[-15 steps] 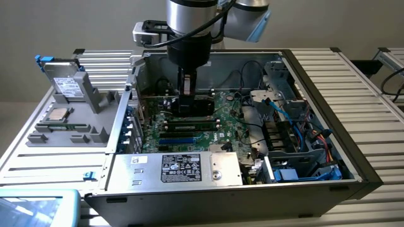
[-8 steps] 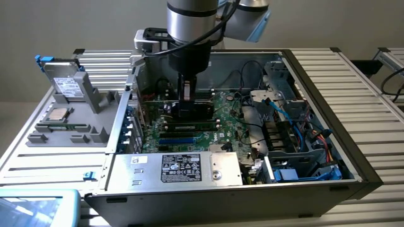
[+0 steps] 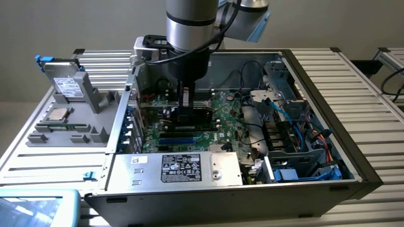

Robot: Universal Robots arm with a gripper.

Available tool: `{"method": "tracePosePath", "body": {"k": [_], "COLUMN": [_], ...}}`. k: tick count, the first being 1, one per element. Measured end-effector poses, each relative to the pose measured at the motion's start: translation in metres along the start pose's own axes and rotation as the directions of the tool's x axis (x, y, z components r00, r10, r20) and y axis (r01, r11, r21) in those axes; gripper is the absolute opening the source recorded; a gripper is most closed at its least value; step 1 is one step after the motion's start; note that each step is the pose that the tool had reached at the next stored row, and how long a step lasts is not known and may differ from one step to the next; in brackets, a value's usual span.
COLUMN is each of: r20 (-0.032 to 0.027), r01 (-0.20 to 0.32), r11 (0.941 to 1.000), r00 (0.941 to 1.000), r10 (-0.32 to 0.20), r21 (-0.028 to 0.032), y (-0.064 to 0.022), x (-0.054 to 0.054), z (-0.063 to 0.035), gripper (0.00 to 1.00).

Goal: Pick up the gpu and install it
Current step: 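Insert the gpu into the slot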

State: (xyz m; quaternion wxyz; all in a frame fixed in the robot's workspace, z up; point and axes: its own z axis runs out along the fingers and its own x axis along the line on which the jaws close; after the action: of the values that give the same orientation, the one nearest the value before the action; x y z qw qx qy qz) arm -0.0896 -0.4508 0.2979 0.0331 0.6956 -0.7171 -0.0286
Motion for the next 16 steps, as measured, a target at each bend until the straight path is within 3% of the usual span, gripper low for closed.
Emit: {"method": "tracePosePath", "body": {"k": [11,16], "r20": [-0.0003,-0.0005], "r01": [0.0,0.0], "r11": [1.0,1.0], "r00": [1.0,1.0], "r10": [0.0,0.0], "r21": [-0.0094,-0.0097], "y": [-0.0014,-0.0003], "x": [0.003,0.007], "z": [0.0174,0.0206], "gripper": [0.28,0.28]}}
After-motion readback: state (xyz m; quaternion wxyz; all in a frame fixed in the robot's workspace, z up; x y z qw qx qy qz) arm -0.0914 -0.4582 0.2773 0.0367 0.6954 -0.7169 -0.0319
